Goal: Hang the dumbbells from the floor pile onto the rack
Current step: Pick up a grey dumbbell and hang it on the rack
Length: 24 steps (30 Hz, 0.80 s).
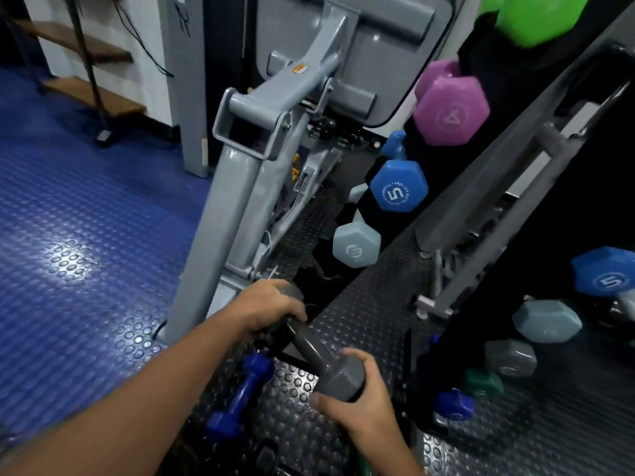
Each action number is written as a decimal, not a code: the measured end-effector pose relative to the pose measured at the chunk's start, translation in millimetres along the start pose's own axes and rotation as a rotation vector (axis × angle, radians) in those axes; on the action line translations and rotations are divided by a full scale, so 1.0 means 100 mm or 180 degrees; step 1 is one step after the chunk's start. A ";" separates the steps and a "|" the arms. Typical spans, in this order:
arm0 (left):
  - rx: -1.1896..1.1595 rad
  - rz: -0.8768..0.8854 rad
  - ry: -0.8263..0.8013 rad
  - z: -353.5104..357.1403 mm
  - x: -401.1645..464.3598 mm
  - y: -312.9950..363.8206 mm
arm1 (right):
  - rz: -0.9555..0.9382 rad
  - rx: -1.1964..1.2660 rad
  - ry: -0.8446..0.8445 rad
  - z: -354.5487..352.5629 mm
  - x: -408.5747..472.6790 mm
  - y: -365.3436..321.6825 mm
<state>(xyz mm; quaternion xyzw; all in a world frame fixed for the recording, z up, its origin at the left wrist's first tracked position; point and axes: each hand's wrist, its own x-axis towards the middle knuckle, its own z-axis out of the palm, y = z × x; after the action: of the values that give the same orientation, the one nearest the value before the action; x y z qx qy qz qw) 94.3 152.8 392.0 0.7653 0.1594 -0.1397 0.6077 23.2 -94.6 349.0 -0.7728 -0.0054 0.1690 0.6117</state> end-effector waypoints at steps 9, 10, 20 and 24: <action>-0.1445 -0.0513 -0.0295 -0.34 -0.07 -0.07 | -0.0256 0.0558 -0.0061 0.00 0.36 -0.25; -0.1577 -0.0577 -0.0263 -0.37 -0.07 -0.09 | -0.0239 0.0599 -0.0101 0.00 0.40 -0.26; -0.1463 -0.1225 -0.0788 -0.39 -0.36 -0.25 | -0.0334 0.0682 -0.0164 -0.02 0.87 -0.36; -0.1263 -0.1082 -0.1458 -0.23 -0.61 -0.32 | -0.0380 0.0624 0.0017 -0.07 0.94 -0.38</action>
<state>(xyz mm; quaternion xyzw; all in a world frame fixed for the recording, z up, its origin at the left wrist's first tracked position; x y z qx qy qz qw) 26.0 177.5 393.5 0.5435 0.1682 -0.3733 0.7328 121.5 -71.0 362.4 -0.7080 -0.0332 0.1299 0.6934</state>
